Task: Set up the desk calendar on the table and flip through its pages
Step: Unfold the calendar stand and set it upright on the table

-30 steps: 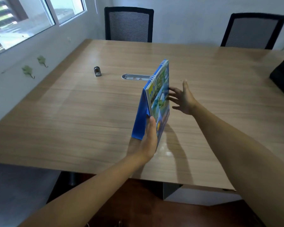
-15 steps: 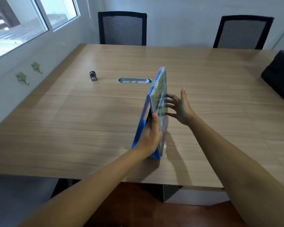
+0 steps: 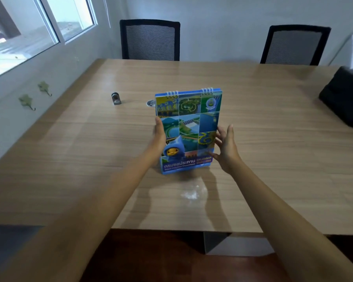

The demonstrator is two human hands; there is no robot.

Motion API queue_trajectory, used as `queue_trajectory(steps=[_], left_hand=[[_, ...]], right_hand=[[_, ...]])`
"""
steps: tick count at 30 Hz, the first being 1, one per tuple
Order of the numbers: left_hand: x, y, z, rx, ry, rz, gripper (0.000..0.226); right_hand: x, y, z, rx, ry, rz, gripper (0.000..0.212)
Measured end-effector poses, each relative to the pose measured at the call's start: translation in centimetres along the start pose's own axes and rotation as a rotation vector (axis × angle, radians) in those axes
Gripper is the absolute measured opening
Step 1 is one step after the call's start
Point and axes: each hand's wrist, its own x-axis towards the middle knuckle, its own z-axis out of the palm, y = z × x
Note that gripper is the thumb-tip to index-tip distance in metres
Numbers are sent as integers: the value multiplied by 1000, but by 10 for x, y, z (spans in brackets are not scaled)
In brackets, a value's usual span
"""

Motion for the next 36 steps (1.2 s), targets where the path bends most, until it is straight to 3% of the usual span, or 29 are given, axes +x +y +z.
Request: queue_trajectory(steps=[3,6,10,13,15,19,29,32,36], left_hand=[[-13,40,-9,-19,43,-48,79],[-6,43,-20,9,71,-97,81],[-13,26,-26,21,195,-13,90],[-39,20,-25,-9,286,58,63],[-48,11,-25,-17,248,76,54],[-50,5,-25,32,221,39,71],[-58,20,-30,153,251,42,53],[-55,23,-38,293,293,74,41],[-55,32,-47,314,302,34,32]], right_hand=[[-15,10,16,16,5,-6,64],[-24,17,31,-2,-1,-28,62],[-27,15,37,-67,78,-68,61],[-30,11,37,-105,192,-116,63],[-36,9,41,-96,189,-123,61],[-43,5,49,-111,121,-105,57],[-50,-1,53,-288,230,-108,53],[-49,-2,49,-371,297,-160,41],[-46,-5,38,-394,313,-169,22]])
